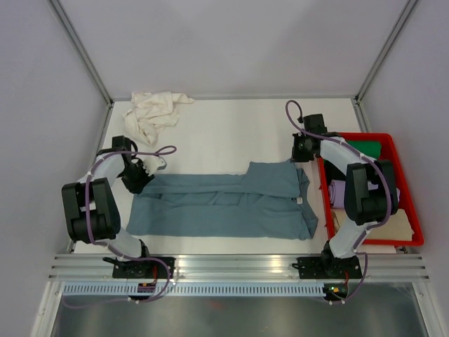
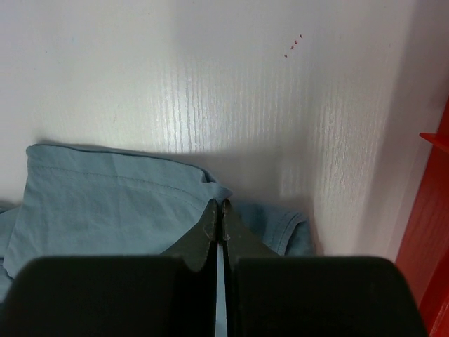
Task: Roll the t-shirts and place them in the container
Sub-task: Fold the tshirt
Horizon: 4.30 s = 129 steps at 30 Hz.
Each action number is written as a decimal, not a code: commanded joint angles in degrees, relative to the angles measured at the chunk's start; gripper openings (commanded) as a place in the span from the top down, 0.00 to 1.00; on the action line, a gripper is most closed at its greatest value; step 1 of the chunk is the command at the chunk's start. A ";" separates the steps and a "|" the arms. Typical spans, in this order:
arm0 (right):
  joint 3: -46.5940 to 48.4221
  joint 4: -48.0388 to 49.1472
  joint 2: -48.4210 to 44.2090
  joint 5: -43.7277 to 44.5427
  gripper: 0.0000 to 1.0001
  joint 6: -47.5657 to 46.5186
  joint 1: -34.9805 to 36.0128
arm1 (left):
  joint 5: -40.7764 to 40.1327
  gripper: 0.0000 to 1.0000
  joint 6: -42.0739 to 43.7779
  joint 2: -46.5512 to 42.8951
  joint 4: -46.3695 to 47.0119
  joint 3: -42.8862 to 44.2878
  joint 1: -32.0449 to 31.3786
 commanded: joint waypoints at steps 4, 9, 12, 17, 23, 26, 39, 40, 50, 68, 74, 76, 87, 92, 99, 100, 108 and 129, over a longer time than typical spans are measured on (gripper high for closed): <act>-1.54 -0.12 -8.38 -1.58 1.00 0.36 0.59 | 3.20 0.84 0.60 -1.86 2.40 -0.15 -0.18; -6.45 -2.40 -16.98 -0.61 1.00 2.56 1.04 | 3.82 0.98 2.09 -6.42 2.49 -3.13 -0.18; -9.44 -4.16 -21.82 -0.62 1.00 4.05 1.65 | 3.47 0.98 2.97 -7.57 2.49 -4.72 -0.09; -14.02 -9.33 -29.47 -0.53 1.00 6.51 2.18 | 2.33 0.98 3.76 -7.57 3.37 -5.60 0.17; -16.49 -17.69 -36.77 3.50 1.00 8.36 2.18 | 2.59 0.98 4.64 -8.10 3.72 -5.51 0.26; -16.58 -21.03 -39.15 4.65 1.00 9.33 2.18 | 2.50 0.98 5.17 -8.28 3.90 -5.43 0.44; -20.61 -27.98 -44.08 5.02 1.00 12.58 2.18 | 1.54 0.98 7.36 -10.56 3.81 -7.35 0.70; -20.88 -27.98 -44.17 4.57 1.00 12.84 2.18 | 1.53 0.98 7.45 -10.56 3.81 -7.62 0.61; -23.08 -28.86 -43.11 5.97 1.00 15.39 2.62 | 0.57 0.98 8.60 -10.03 3.98 -8.15 0.61; -28.53 -28.33 -42.32 12.21 0.95 22.42 10.34 | -0.66 0.98 10.44 -9.16 4.34 -8.68 0.61; -27.92 -28.25 -41.88 13.45 0.56 22.87 13.16 | -1.98 0.69 11.58 -9.15 3.98 -10.26 0.70; -25.46 -27.89 -42.41 14.14 0.54 21.29 13.34 | -2.68 0.66 11.76 -9.77 2.06 -9.74 0.61; -13.68 -9.27 -27.75 6.68 0.42 8.20 17.64 | -3.39 0.58 10.28 -14.25 -9.73 -0.16 0.79; -10.52 -0.84 -16.34 0.88 0.33 2.13 17.91 | -1.99 0.58 7.46 -14.25 -9.64 -0.41 0.88; -12.61 4.10 -9.72 -5.70 0.32 -0.87 17.91 | -1.63 0.58 5.79 -13.99 -9.55 -0.77 0.79; -13.23 5.41 -9.54 -6.50 0.32 -0.52 17.82 | -1.63 0.58 5.70 -13.90 -9.55 -0.77 0.88; -18.51 7.44 -12.52 -10.37 0.59 2.82 17.83 | -1.37 0.58 4.38 -12.58 -9.20 -0.33 0.70; -28.09 8.93 -24.13 -11.96 0.94 19.26 30.65 | -2.33 0.58 4.73 -12.85 -8.94 -0.15 0.79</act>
